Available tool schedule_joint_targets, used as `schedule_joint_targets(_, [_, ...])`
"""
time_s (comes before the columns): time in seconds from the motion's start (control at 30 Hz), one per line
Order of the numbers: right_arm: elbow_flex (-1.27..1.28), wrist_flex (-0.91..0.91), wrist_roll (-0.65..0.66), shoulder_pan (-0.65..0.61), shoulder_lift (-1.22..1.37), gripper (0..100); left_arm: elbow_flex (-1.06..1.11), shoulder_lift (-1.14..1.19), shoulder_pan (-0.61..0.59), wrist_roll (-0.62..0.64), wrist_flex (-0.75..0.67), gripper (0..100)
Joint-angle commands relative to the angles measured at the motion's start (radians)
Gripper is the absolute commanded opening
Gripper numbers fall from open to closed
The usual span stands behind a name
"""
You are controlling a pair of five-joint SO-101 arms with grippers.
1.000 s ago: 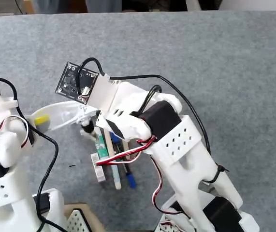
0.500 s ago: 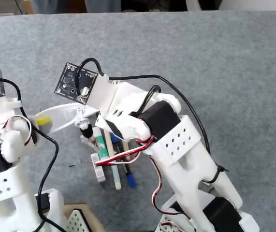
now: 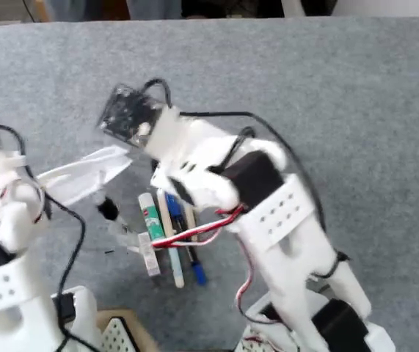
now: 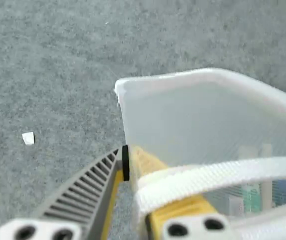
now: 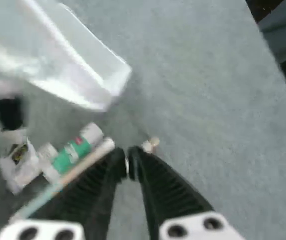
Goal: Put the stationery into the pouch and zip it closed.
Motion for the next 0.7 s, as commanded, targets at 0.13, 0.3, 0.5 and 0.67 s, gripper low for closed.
schedule_joint_targets(0.13, [-0.012,-0.011,-0.012,0.014,-0.021,1.5,-0.119,0.011,0.002,0.014,0.038,3])
schedule_joint_targets(0.3, [-0.013,-0.015,-0.043,0.026,-0.021,1.5,-0.242,0.014,0.002,0.014,0.124,3])
schedule_joint_targets(0.5, [-0.013,-0.049,-0.161,0.138,-0.021,1.5,-0.395,0.014,0.002,0.021,0.229,3])
schedule_joint_targets(0.67, [-0.013,-0.052,-0.292,0.258,-0.021,1.5,-0.367,0.014,0.001,0.066,0.232,3])
